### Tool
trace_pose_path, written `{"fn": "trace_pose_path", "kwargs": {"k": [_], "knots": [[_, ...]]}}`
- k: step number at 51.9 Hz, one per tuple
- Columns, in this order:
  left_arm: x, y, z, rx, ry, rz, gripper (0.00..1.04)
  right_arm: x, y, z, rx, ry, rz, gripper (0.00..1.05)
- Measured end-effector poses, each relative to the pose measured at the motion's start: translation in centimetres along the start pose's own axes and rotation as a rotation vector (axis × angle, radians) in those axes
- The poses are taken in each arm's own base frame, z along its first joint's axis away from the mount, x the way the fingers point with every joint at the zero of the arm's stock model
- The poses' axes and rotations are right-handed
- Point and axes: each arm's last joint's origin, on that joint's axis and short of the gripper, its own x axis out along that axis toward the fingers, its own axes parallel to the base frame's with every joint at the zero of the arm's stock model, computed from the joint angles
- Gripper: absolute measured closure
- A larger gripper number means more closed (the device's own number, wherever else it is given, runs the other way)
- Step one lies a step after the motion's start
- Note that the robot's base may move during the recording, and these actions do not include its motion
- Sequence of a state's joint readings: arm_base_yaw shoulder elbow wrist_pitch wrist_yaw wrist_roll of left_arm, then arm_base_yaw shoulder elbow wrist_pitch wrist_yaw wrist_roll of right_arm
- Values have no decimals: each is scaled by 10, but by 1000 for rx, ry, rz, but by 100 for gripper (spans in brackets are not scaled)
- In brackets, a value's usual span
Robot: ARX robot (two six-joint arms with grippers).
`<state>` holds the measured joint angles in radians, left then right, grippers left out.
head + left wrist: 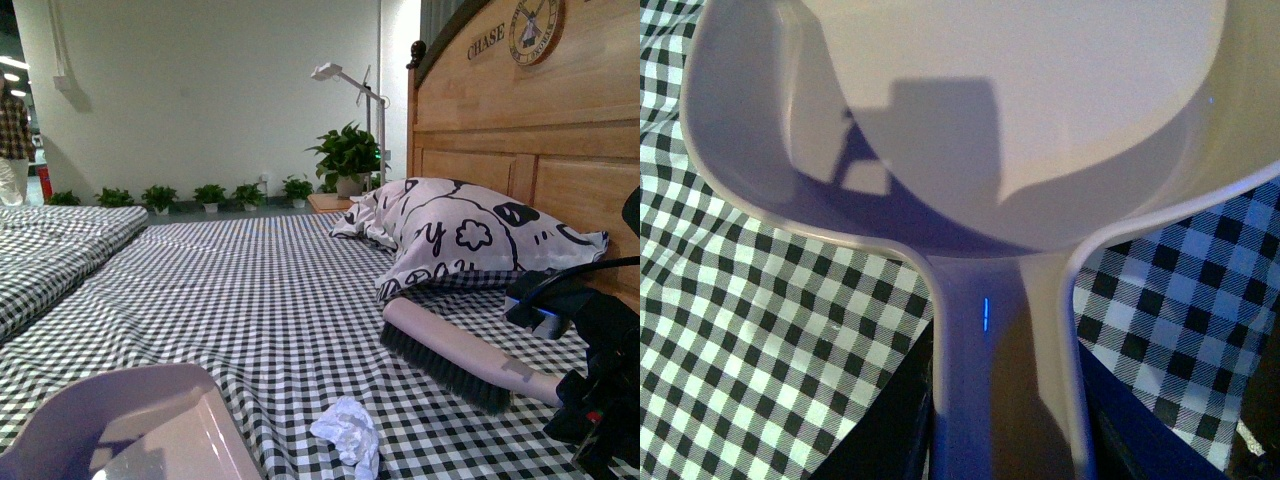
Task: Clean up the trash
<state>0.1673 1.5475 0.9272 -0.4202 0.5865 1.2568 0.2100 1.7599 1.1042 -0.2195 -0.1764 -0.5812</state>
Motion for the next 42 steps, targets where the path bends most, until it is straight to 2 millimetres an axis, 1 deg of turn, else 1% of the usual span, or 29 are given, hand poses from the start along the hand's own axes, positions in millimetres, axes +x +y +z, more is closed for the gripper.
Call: {"fn": "trace_pose_path", "kwargs": {"k": [6, 20, 34, 42], "knots": [[3, 0, -2, -4, 2, -6, 78, 0, 6, -2, -3, -1, 9, 87], [10, 0, -7, -16, 1, -16, 78, 1, 30, -12, -22, 14, 57, 87], [12, 0, -8, -23, -3, -22, 78, 3, 48, -19, -46, 34, 97, 87], [13, -1, -8, -26, -2, -27, 78, -1, 57, -20, -58, 28, 138, 87]]}}
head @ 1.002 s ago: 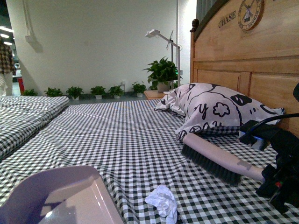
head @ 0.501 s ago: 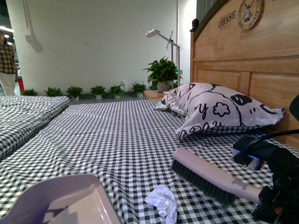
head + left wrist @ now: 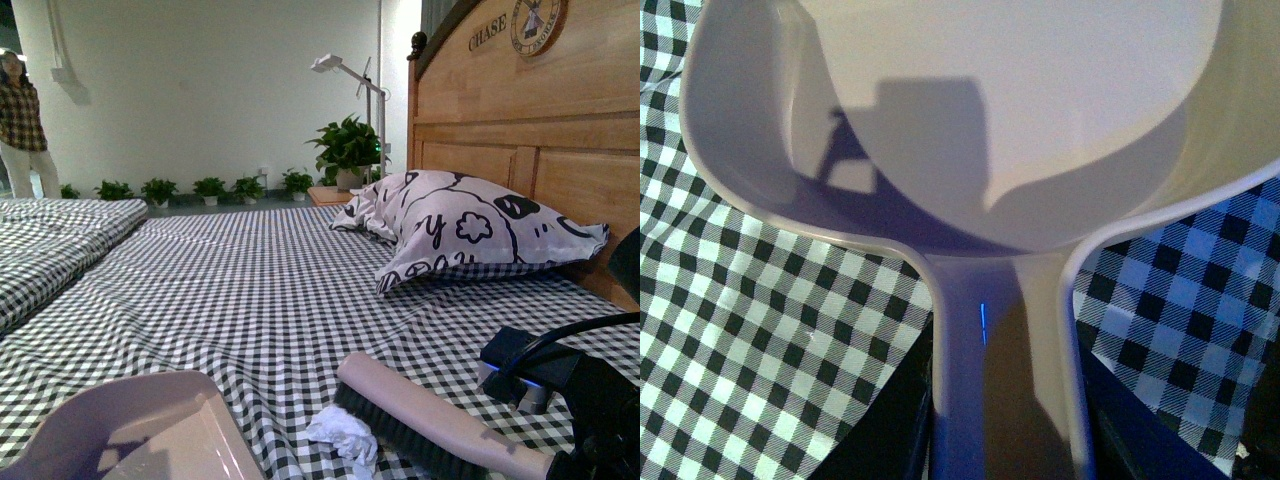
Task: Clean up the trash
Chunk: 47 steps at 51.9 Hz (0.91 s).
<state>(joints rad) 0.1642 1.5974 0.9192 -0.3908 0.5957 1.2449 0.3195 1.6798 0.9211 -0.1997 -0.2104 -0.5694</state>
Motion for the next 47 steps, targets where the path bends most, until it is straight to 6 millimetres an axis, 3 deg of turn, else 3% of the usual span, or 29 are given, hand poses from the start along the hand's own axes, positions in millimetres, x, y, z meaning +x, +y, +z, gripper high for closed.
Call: {"fn": "trace_pose_path", "kwargs": {"k": [15, 20, 34, 47], "knots": [[3, -1, -1, -6, 0, -13, 78, -29, 28, 16, 62, -124, 278, 87], [3, -1, 0, -6, 0, -18, 78, -35, 22, 26, 50, -161, 207, 87], [4, -3, 0, -14, 0, -33, 78, -15, -9, 11, 52, -66, -22, 87], [4, -4, 0, -22, 4, -43, 78, -7, -1, -7, -25, 17, 16, 87]]}}
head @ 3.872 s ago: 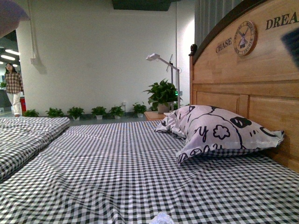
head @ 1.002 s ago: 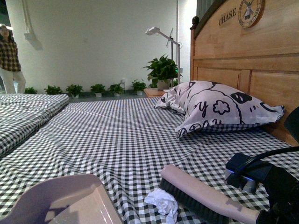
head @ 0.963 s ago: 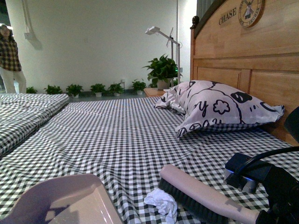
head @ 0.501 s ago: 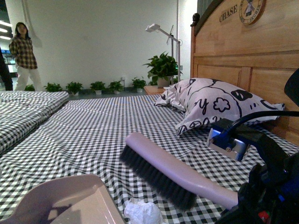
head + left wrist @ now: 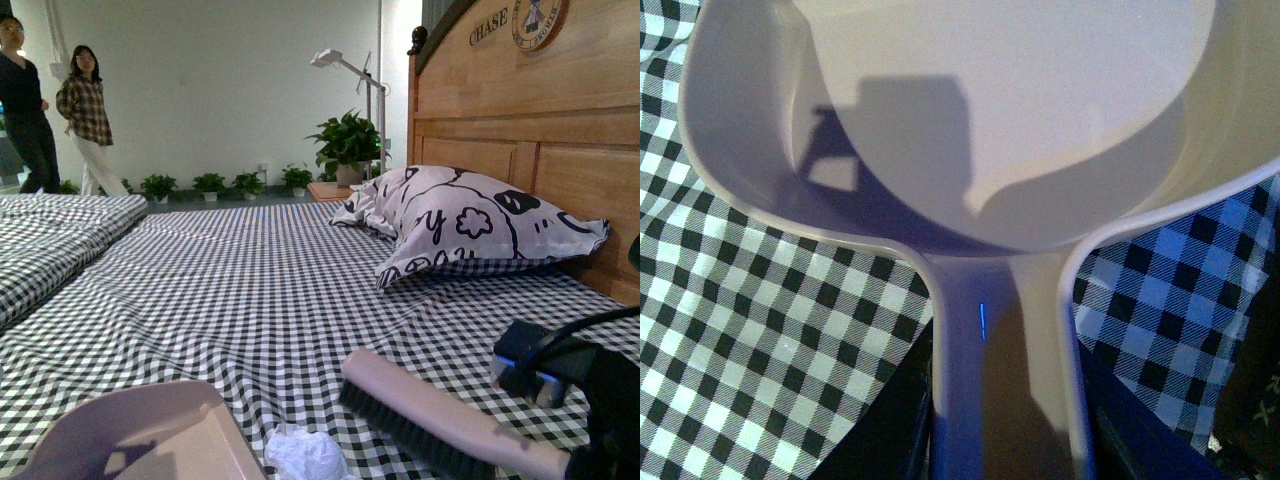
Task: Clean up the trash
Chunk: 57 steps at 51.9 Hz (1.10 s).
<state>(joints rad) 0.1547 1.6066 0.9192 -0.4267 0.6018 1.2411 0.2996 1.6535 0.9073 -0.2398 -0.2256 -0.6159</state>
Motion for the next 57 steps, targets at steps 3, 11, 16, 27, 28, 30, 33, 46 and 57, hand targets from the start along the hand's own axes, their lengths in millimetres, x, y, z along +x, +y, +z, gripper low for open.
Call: {"fn": "trace_pose_path", "kwargs": {"k": [3, 11, 16, 27, 28, 30, 33, 46, 57], "knots": [[0, 0, 0, 0, 0, -1, 78, 0, 7, -4, -27, 21, 35, 87], [0, 0, 0, -3, 2, -3, 78, -9, 31, -7, -99, 45, 154, 87], [0, 0, 0, -3, 1, -4, 78, -21, 44, -2, -125, 16, 225, 87], [0, -1, 1, -4, 1, -6, 78, -44, 62, 15, -85, -95, 370, 87], [0, -1, 1, -3, 1, -7, 78, -45, 62, 16, -84, -100, 372, 87], [0, -1, 1, -3, 1, -7, 78, -46, 61, 18, -81, -111, 368, 87], [0, -1, 1, -4, -1, -5, 78, -47, 58, 21, -78, -128, 345, 87], [-16, 9, 10, -21, -137, 88, 78, -55, 20, 32, 44, -278, 211, 87], [-39, 11, 11, -53, -214, 156, 78, -66, 1, 27, 145, -327, 176, 87]]}}
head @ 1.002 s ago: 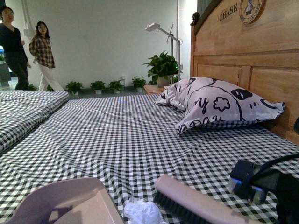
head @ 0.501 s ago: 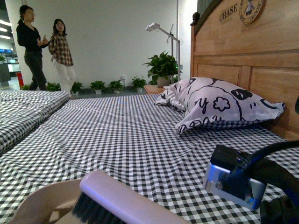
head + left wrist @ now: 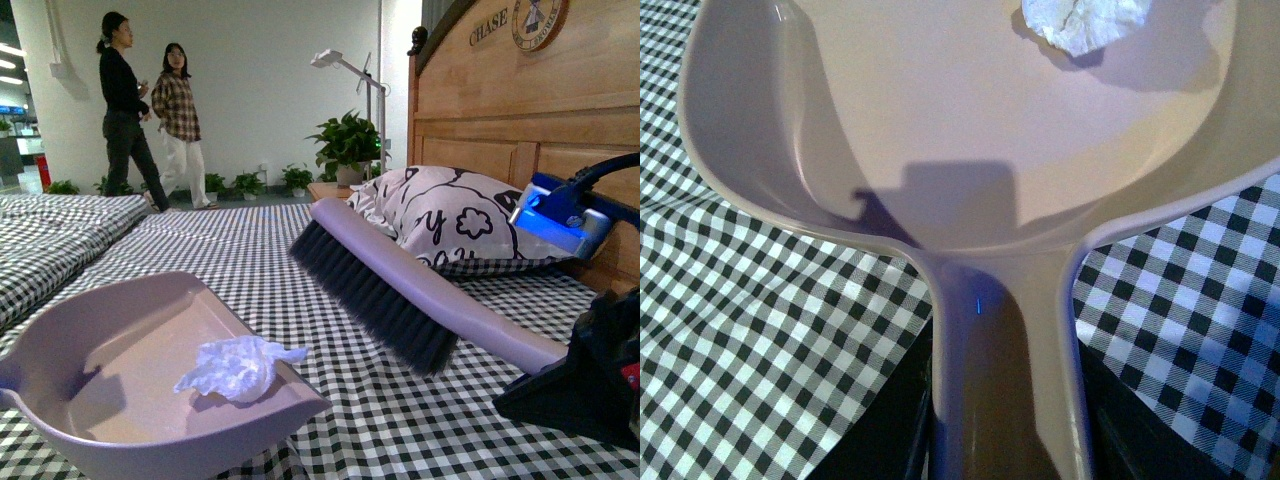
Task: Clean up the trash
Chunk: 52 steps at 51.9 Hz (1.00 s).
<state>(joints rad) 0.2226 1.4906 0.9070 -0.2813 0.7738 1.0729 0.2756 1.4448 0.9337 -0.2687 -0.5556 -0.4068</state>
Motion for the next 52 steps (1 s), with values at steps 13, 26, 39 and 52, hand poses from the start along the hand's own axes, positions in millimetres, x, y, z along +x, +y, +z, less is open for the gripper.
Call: {"fn": "trace_pose_path", "kwargs": {"k": [13, 26, 39, 52], "knots": [[-13, 3, 2, 43, -80, 176, 78, -19, -21, 6, 64, -123, -112, 87], [-75, -11, 57, -12, -319, 550, 78, -68, -34, 15, 102, -410, -336, 87], [-115, -22, 69, -242, -387, 808, 78, -102, -27, 16, 117, -602, -444, 87], [-143, -62, 67, -444, -440, 1014, 78, -135, 1, 4, 99, -801, -490, 87]]}}
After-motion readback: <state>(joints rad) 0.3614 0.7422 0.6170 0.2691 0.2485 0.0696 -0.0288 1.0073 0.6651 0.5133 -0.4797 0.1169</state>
